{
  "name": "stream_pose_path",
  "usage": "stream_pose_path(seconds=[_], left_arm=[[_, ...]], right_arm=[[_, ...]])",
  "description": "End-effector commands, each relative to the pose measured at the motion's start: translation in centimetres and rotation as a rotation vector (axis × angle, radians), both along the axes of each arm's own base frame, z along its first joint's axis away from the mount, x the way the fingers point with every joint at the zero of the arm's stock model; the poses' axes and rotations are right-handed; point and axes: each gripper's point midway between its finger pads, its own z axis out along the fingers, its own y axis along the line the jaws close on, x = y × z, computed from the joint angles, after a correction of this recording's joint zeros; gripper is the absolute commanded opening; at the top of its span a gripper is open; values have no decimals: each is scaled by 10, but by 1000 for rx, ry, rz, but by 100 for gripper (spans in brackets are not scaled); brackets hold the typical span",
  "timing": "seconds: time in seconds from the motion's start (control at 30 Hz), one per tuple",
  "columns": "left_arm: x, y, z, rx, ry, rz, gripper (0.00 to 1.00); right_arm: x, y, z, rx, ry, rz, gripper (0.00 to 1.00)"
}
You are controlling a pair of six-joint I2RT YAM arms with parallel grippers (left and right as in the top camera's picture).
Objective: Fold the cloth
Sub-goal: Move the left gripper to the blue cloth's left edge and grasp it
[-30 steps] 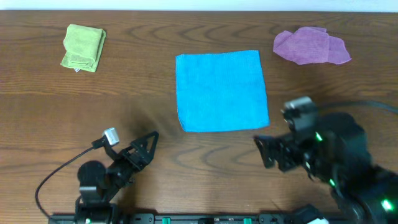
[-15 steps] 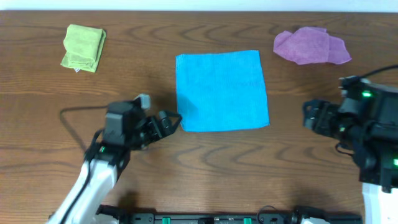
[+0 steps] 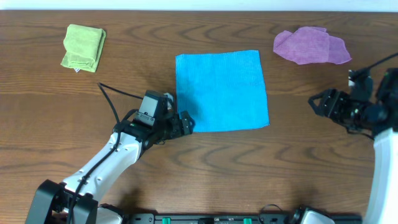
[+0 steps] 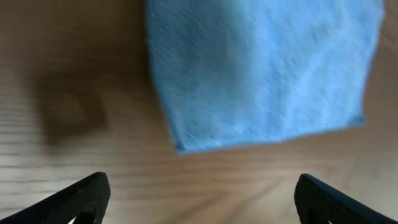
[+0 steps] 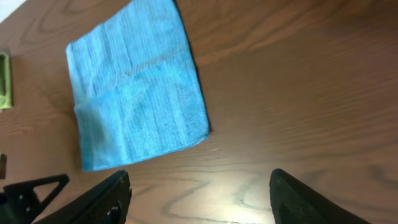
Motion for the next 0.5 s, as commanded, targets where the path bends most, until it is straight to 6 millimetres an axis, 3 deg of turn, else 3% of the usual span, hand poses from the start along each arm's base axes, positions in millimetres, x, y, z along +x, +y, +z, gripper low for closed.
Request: stream_pose_path(seconds=[0.0,0.1,0.23,0.43,0.47], left_arm=[[17,9,-1,57,-41,64,98],[20,-2,-7,-12,-2,89,100],[18,-16,-16,-109,87,137,96],[18,-19,-18,-144,134,189,99],[18,-19,-18,-145,132,189,89]], right_arm=[[7,6,-3,59,-14,42,72],[11,5,-7,64,-9,43,72],[14,4,-6,59,-22,43,72],[17,2,-4,51,-39,44,72],[18,2,-4,50,-42,44,72]])
